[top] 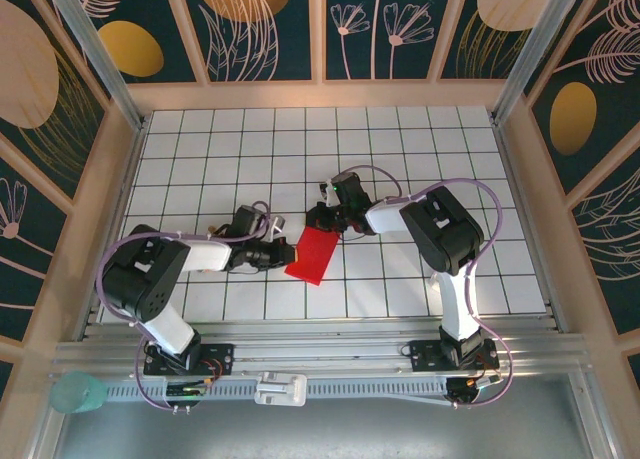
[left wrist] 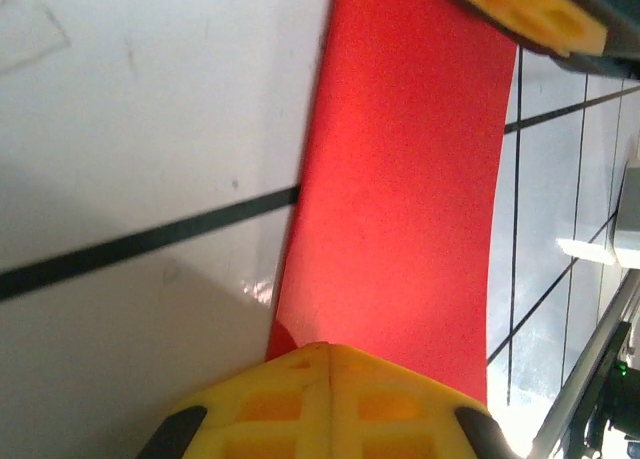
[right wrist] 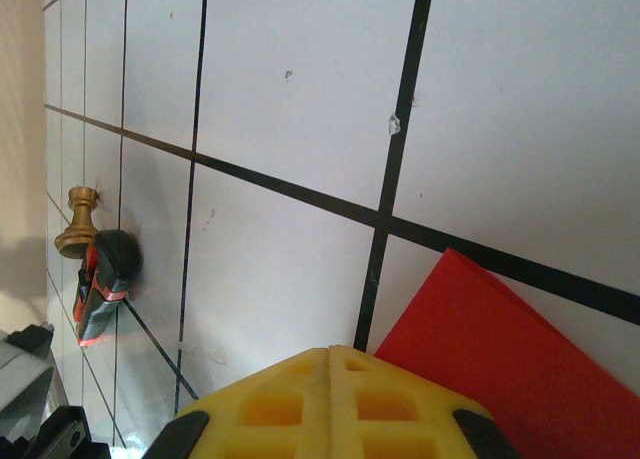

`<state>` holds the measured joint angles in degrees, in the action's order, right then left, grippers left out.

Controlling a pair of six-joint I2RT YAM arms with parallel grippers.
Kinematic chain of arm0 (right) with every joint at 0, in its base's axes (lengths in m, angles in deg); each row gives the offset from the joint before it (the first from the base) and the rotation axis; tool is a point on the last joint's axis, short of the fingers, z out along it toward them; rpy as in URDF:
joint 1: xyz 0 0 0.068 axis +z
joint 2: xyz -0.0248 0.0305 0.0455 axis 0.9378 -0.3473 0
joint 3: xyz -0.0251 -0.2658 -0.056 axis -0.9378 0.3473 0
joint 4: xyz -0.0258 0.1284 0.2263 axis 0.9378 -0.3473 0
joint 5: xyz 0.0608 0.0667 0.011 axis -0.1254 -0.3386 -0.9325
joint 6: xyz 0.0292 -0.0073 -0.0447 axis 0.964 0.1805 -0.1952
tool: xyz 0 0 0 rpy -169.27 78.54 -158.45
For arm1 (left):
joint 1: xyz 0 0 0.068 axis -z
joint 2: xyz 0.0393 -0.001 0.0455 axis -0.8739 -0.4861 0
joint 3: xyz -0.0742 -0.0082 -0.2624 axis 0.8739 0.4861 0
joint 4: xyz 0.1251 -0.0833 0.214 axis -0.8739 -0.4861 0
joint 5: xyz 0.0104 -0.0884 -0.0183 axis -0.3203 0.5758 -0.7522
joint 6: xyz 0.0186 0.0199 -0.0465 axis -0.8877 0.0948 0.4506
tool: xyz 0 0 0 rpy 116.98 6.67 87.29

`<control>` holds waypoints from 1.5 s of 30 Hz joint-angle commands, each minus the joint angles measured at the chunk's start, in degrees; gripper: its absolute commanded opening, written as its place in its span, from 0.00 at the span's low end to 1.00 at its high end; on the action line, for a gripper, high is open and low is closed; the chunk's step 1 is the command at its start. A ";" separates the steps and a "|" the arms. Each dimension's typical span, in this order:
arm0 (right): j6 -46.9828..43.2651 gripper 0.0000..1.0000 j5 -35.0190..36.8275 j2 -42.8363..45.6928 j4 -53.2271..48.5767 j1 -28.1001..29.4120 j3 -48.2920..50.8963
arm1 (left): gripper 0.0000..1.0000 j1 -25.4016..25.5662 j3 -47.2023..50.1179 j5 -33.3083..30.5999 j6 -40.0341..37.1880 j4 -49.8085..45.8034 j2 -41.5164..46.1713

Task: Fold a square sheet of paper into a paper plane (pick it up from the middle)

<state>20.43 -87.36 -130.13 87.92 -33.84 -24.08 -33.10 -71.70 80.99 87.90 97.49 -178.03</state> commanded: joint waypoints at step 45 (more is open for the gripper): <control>-8.80 0.11 0.45 21.19 -14.15 -6.12 13.52 | 0.29 5.30 -2.99 -13.16 3.93 -11.31 8.61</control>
<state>4.98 -92.61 -106.81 71.75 -41.62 -13.05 -27.90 -73.58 69.21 94.72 89.53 -167.46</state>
